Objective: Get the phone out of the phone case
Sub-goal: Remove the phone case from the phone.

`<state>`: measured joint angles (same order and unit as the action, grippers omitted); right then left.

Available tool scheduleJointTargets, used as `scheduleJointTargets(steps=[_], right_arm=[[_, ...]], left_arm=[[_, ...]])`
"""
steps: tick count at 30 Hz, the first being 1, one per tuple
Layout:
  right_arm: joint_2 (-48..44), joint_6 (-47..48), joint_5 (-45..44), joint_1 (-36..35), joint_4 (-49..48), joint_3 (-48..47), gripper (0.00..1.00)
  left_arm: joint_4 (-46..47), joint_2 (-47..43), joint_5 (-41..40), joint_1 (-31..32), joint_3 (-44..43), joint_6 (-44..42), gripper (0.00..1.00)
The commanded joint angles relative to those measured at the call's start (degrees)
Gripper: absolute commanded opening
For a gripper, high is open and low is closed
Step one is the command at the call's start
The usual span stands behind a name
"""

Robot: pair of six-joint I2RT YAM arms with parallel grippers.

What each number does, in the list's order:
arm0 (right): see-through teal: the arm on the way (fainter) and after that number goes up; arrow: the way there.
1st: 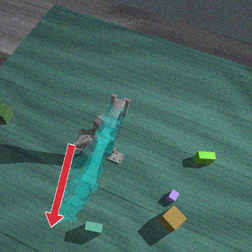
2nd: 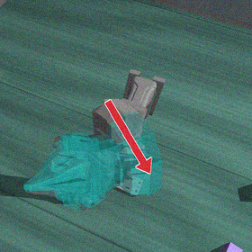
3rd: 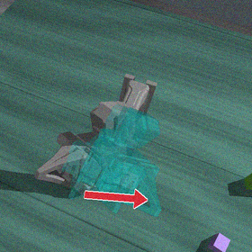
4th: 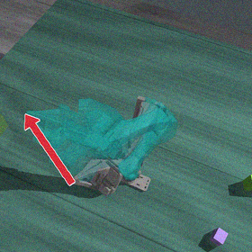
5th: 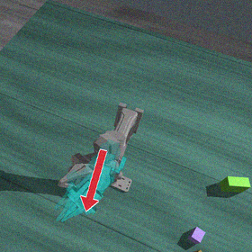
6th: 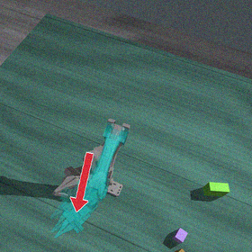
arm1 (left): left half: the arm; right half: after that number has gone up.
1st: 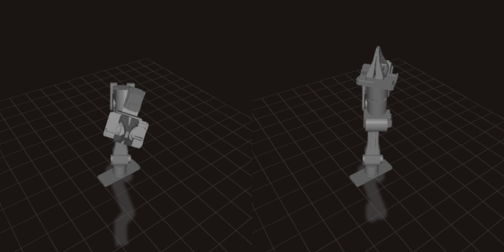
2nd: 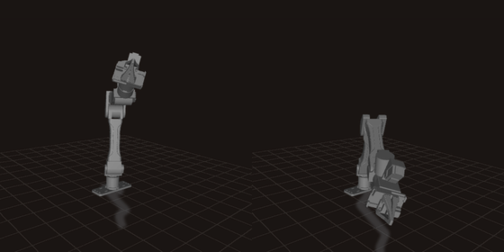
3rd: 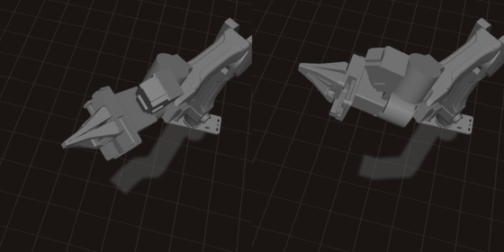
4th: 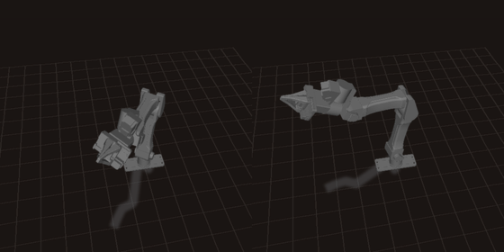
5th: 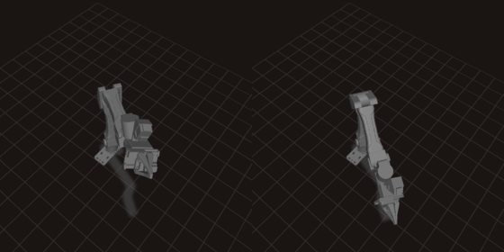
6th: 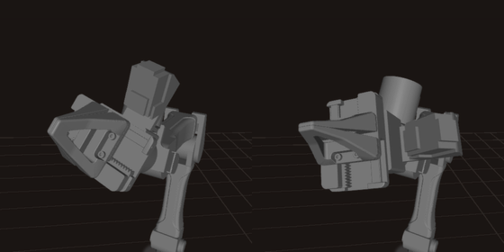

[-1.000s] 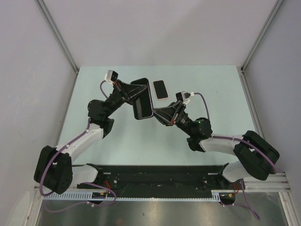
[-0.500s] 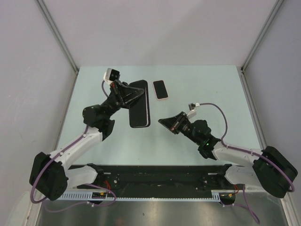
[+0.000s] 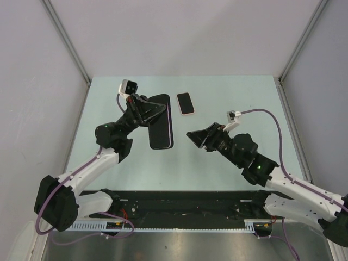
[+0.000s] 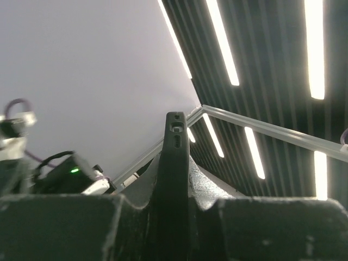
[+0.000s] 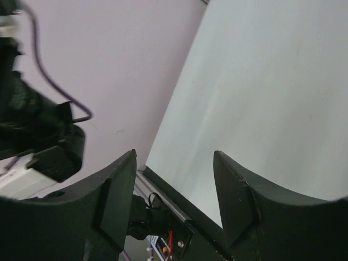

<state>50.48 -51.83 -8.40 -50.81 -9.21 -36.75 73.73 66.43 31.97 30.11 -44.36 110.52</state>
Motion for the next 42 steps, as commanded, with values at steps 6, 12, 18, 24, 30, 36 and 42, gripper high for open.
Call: scheduleJointTargets(steps=[6, 12, 18, 24, 30, 36, 42], right_arm=[[-7.41, 8.32, -5.92, -4.65, 9.04, -11.23, 0.73], [-7.24, 10.26, -5.57, -6.41, 10.97, -14.05, 0.77], [-5.92, 11.93, -9.24, -7.63, 16.84, -15.71, 0.77], [-5.22, 12.81, -9.88, -8.78, 20.99, -16.6, 0.78], [-4.87, 13.25, -9.79, -9.66, 20.37, -17.04, 0.79], [-3.2, 13.86, -9.26, -10.36, 19.23, -17.74, 0.79], [-1.79, 14.3, -10.23, -10.54, 18.7, -17.83, 0.79]], left_arm=[[1.4, 5.8, 1.69, -0.58, 5.07, -7.51, 0.0], [9.4, 13.62, 1.79, -0.75, 6.13, -4.79, 0.0], [9.15, 14.42, 1.87, -1.02, 4.9, -5.49, 0.0], [8.97, 14.34, 2.22, -2.51, 4.02, -5.23, 0.0], [8.53, 14.16, 2.4, -2.51, 3.75, -5.58, 0.0], [7.92, 13.81, 2.49, -2.51, 3.58, -5.84, 0.0], [7.57, 13.11, 2.49, -2.51, 3.49, -5.93, 0.0]])
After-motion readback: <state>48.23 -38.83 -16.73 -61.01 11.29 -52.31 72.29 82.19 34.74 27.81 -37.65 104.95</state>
